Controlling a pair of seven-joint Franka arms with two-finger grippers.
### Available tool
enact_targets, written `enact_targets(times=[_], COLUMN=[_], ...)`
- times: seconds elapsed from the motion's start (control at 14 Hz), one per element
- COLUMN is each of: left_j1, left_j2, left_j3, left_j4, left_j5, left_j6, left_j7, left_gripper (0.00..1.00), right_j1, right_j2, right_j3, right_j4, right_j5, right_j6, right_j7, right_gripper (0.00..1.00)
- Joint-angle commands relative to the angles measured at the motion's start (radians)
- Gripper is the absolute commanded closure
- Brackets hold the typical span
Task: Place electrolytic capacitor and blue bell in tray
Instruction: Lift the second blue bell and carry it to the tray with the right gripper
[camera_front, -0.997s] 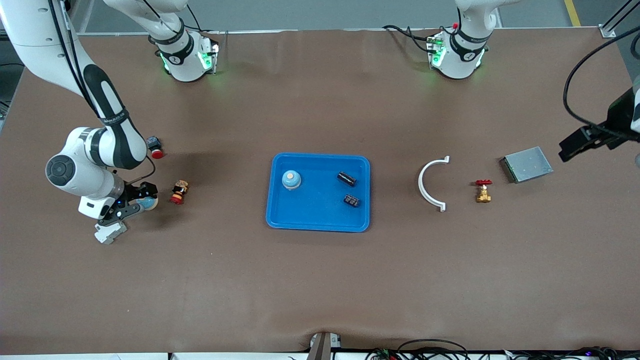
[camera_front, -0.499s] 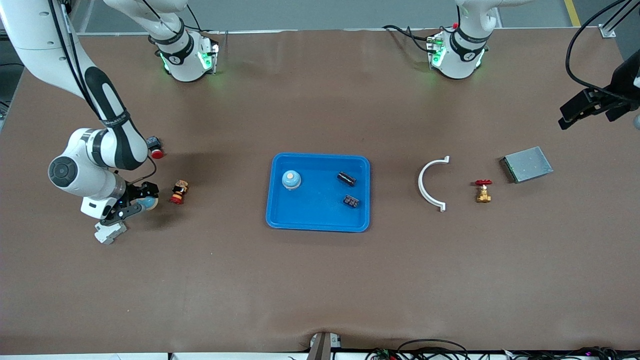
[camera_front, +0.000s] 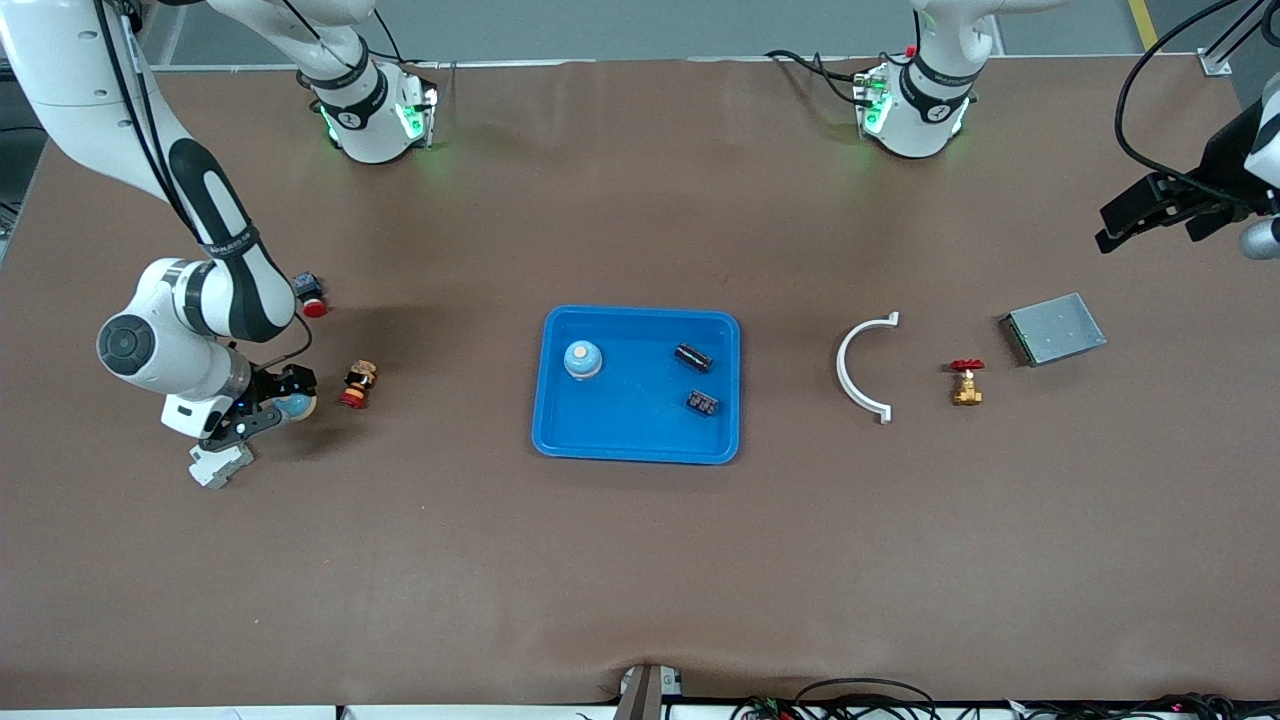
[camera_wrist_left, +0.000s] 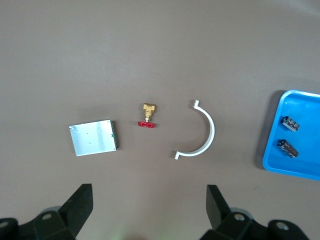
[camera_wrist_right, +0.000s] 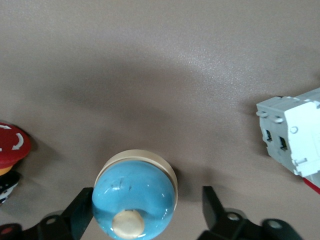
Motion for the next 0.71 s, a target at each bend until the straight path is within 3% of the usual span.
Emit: enact_targets(times=[0.0,0.21,0.28,0.43,0.64], left_j1=[0.002,0.008,0.006,0.000,-0.001], left_j2=[-0.009,-0.009,-0.009,-0.008,-0.006], left_j3=[0.002,0.003,0.003,0.000,-0.012], left_j4=[-0.006,-0.008,-0.008,-0.006,-0.002], left_j5=[-0.022,-0.017,-0.011,-0.009,-0.006], left_j6=[-0.003,-0.014,-0.014,-0.008,0.003], left_j7=[0.023,0.057,0.057,0.055,0.048], left_gripper=[0.00,0.00,0.00,0.00,0.00], right_j1=[-0.021,-0.019,-0.018,-0.012,0.013], right_j2=[0.002,0.000,-0.001,-0.012,-0.036], right_j3=[0.017,0.019,0.019,0.022,0.028], right_j4=[0.001,0.003,0.004,0.021,0.134], right_j5=[-0.017,-0.017,-0.017,-0.016,-0.003], right_j6=[0.009,0.003,-0.003,-0.043,-0.272], right_j7=[-0.008,-0.006,-0.006,0.007,0.062], right_gripper=[0.35,0.76,0.81,0.82,0.82])
